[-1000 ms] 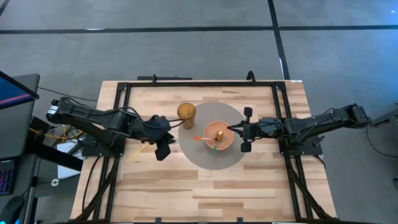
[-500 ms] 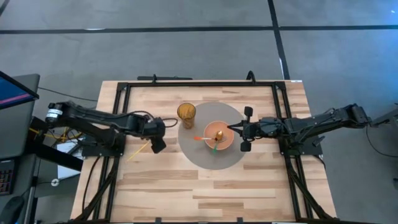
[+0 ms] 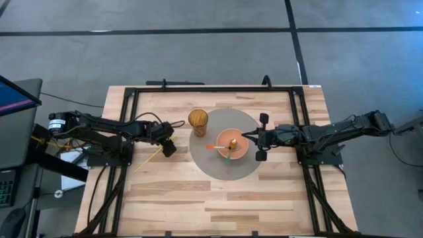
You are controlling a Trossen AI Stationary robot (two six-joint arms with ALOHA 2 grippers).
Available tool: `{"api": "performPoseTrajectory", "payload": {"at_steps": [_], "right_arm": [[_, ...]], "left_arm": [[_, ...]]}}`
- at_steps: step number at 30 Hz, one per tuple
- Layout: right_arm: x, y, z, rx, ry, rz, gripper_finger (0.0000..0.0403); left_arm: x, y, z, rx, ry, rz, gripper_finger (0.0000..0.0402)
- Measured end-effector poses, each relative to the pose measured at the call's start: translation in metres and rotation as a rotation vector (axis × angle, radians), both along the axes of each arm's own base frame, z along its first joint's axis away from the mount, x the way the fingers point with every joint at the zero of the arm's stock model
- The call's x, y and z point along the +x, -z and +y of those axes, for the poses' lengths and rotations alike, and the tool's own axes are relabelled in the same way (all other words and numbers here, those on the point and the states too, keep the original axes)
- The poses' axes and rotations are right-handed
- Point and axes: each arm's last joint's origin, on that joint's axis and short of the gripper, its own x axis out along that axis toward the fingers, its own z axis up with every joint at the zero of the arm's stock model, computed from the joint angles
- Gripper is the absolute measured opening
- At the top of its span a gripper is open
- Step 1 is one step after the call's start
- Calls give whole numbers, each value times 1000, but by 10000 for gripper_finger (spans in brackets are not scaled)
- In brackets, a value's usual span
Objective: Pick & Place Utensil
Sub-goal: Put the yellow sipping straw into the brown cup
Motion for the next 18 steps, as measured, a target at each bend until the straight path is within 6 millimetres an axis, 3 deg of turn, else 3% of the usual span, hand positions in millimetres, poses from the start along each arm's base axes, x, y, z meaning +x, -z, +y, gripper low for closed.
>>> {"api": "performPoseTrajectory", "payload": {"at_steps": [7, 14, 18], "right_arm": [[0, 0, 0, 0, 0, 3, 1], [0, 0, 0, 0, 0, 5, 1], [0, 0, 0, 0, 0, 4, 1]], "left_arm": [[-7, 7, 6, 69, -57, 18, 184], [-14, 24, 2, 51, -88, -76, 167], [-14, 24, 2, 78, -99, -88, 136]]}}
